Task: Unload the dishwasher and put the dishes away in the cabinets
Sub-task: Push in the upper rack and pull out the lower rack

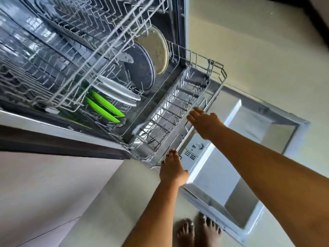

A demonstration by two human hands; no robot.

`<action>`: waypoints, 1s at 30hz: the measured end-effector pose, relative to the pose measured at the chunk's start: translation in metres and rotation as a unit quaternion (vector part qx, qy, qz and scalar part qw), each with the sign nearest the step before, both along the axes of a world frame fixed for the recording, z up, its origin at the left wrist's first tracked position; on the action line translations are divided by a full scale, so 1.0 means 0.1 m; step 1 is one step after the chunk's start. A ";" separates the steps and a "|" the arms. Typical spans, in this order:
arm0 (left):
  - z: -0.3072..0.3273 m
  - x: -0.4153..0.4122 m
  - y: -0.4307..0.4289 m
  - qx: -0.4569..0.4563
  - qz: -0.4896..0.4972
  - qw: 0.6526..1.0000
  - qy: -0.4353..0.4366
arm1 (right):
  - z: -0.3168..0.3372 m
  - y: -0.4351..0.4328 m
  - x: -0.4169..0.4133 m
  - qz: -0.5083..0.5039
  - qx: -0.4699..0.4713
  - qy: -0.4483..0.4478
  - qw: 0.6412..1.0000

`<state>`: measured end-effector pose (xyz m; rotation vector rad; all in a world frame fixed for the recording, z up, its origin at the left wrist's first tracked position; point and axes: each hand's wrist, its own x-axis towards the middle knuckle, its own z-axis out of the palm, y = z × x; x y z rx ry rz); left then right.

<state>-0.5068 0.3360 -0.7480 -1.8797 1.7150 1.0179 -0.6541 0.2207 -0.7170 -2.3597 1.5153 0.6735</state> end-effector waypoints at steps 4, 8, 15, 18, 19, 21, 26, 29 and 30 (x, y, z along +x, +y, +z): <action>-0.01 -0.19 0.16 0.012 -0.013 1.000 0.008 | 0.03 0.19 -0.19 -0.014 0.020 0.015 1.000; 0.03 -0.40 0.33 0.028 -0.042 0.999 0.018 | 0.05 0.43 -0.41 -0.038 0.031 0.024 0.999; 0.00 -0.78 0.65 0.052 -0.079 0.995 0.031 | 0.03 0.85 -0.79 -0.076 0.038 0.025 0.996; 0.00 -0.94 0.76 0.058 -0.100 0.993 0.027 | 0.02 1.02 -0.95 -0.096 0.039 0.022 0.994; -0.01 -0.98 0.79 0.061 -0.109 0.992 0.027 | 0.02 1.07 -0.98 -0.101 0.041 0.023 0.994; -0.01 -1.09 0.88 0.070 -0.129 0.989 0.026 | 0.00 1.18 -1.08 -0.114 0.040 0.018 0.993; -0.04 -1.31 1.11 0.077 -0.129 0.988 0.028 | -0.01 1.39 -1.29 -0.121 0.049 0.017 0.991; -0.02 -1.44 1.19 0.083 -0.121 0.989 0.029 | 0.00 1.44 -1.41 -0.108 0.051 0.029 0.992; -0.01 -1.48 1.22 0.088 -0.122 0.988 0.030 | 0.02 1.48 -1.45 -0.108 0.056 0.031 0.992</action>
